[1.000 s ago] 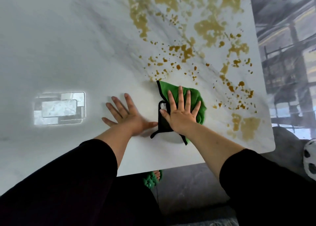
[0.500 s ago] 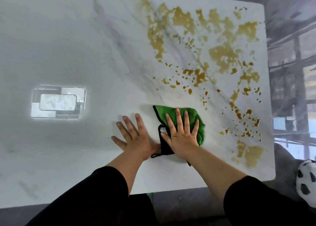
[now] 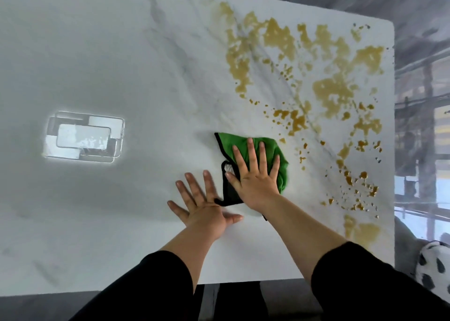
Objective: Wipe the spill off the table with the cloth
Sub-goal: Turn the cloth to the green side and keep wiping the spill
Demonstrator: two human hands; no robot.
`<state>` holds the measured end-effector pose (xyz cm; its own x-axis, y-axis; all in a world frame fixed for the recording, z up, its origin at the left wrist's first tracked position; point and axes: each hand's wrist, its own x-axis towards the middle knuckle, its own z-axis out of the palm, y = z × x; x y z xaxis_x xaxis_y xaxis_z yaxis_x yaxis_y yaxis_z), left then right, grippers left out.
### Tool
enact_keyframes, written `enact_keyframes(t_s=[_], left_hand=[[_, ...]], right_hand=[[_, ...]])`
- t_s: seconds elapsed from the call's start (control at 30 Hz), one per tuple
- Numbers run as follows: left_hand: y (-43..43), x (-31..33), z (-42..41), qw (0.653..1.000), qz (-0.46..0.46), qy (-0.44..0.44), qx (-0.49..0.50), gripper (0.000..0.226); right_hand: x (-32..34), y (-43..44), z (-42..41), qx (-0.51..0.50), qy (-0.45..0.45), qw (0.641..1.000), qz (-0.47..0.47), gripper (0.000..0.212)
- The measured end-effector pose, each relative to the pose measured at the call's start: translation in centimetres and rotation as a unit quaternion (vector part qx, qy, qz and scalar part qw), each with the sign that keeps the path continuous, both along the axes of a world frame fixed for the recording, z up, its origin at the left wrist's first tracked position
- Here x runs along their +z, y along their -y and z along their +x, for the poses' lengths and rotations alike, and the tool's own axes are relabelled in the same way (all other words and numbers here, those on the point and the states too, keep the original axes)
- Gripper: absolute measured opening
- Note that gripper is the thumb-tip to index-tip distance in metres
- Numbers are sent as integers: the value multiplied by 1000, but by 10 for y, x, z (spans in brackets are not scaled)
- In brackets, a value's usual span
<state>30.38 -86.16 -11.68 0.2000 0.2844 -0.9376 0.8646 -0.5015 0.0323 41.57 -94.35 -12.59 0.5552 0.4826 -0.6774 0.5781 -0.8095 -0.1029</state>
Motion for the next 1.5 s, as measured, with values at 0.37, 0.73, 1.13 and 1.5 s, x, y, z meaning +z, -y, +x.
enact_keyframes(t_s=[0.37,0.73,1.13,1.5], left_hand=[[8,8,9,999,27,35,7,153],[-2,-3,8,998,42,55,-2,152],[-24,28,-10,952,135,275,-3,94],[-178,0,136,961,76,215,-159,155]], right_hand=[[6,-62,103,20,32,999,12,68],[2,-16,50,49,-5,999,0,66],[3,-66,102,41,-6,999,-10,70],[-5,-64,103,38,8,999,9,66]])
